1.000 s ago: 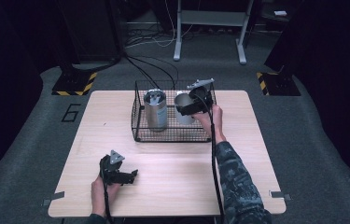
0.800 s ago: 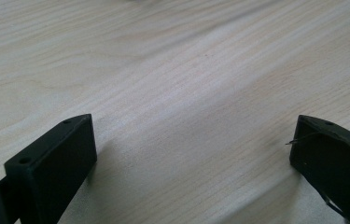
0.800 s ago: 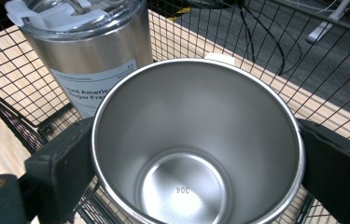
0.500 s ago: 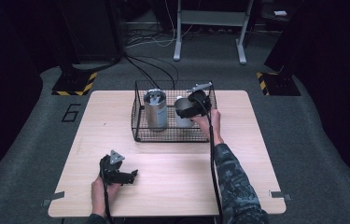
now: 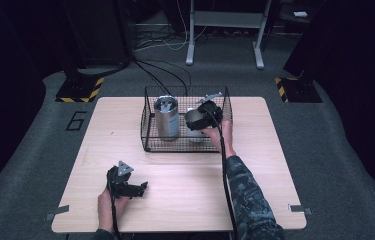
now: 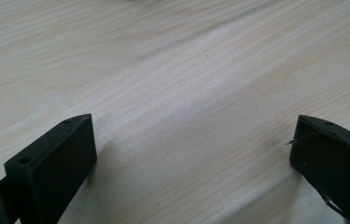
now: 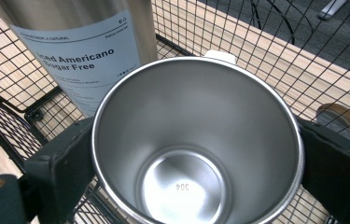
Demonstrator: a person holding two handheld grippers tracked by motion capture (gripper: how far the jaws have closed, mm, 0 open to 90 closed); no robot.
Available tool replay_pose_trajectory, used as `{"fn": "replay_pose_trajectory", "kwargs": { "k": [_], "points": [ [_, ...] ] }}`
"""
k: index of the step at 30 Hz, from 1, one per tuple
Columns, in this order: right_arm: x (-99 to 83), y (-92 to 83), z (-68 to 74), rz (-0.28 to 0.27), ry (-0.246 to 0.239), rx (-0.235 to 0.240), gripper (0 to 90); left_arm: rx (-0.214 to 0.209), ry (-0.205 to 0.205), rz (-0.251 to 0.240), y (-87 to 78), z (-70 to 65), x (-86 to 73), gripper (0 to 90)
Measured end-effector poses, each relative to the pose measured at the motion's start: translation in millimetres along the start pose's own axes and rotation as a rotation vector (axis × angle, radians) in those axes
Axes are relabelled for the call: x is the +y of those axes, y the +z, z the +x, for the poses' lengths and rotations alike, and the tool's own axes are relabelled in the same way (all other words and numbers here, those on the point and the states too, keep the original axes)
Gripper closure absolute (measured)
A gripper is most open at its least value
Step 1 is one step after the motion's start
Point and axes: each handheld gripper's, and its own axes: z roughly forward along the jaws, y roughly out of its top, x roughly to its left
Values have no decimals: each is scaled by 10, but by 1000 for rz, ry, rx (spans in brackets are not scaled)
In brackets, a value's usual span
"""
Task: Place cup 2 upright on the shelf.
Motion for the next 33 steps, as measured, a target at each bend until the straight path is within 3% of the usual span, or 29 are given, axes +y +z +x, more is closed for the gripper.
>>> {"fn": "replay_pose_trajectory", "kwargs": {
  "k": [13, 28, 33],
  "points": [
    [-59, 149, 32, 41, -8, -10, 58, -4, 13, 11, -8, 10, 2, 4],
    [-138, 94, -9, 63, 28, 3, 0, -7, 12, 13, -9, 12, 4, 4],
    [-138, 32, -29, 37, 26, 18, 0, -8, 11, 12, -7, 11, 3, 5]
  ]
}}
